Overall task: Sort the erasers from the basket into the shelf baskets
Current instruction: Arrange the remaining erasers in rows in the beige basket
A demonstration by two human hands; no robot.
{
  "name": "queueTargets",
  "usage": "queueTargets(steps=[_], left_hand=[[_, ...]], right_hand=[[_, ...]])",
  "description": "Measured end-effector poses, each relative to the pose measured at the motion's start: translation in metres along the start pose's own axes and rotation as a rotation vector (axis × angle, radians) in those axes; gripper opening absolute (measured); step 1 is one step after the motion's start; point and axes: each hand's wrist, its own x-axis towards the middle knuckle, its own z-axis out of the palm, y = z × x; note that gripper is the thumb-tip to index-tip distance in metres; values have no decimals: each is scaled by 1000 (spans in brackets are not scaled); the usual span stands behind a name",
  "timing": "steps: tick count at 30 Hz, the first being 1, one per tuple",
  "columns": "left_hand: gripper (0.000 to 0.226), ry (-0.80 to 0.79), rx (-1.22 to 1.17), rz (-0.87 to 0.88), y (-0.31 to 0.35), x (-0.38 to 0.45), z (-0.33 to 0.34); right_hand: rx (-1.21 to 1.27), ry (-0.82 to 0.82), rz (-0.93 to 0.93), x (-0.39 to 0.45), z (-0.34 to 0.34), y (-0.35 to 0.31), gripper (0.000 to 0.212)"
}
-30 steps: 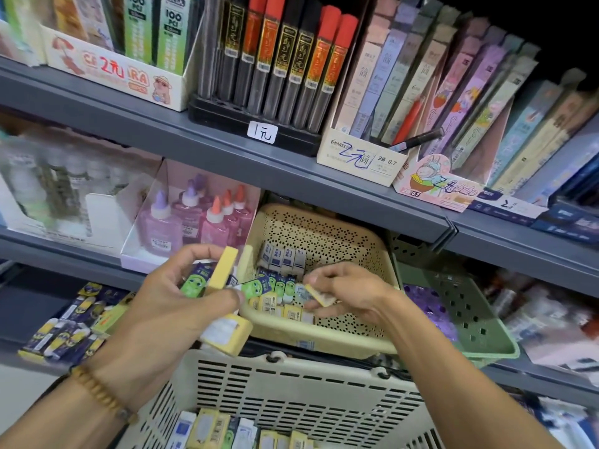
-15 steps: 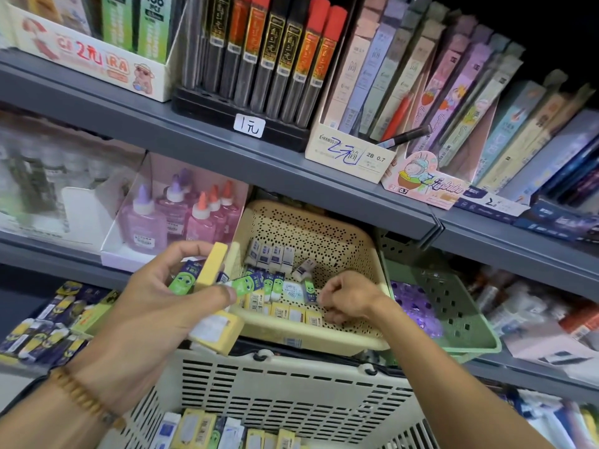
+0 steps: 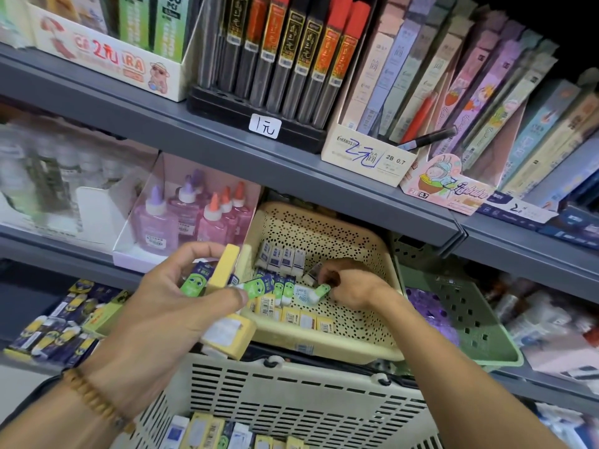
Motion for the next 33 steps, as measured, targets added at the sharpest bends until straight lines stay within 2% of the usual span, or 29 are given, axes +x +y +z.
queueTargets(steps=[2,5,6,8,10,11,14,17,24,26,28,31,33], left_hand=[[39,-1,5,1,-1,0,0],[38,-2,-2,14,-2,1,-1],[37,-2,-4,20,-2,1,0],[39,0,1,21,-3,2,0],[43,-1,14,18,-4,3,0],[43,4,14,17,-5,3,0],[38,13,-3,22,-7,4,0],[37,9,-26,22,-7,4,0],[52,-49,-158,-40,-6,5,0],[63,-88,-216,-66,-8,4,1],[53,-108,-266,-83,-7,4,3],[52,-108,-301,-92,-8,4,3],[52,-110,-311,-92,-9,3,4]], right_hand=[[36,7,-51,1,5,-1,37],[230,57,-30,4,13,2,39],[278,89,-8,5,13,3,33],[203,57,60,9,14,4,5],[178,-39,110,12,17,4,17],[256,-65,104,13,19,2,13],[488,-6,58,15,19,-3,7],[478,126,101,20,14,-1,2],[416,166,65,38,11,-6,35],[388,173,48,40,10,-6,32],[401,237,25,35,9,-9,25],[718,319,-92,4,5,-27,7],[964,185,-237,-27,-1,-41,9]])
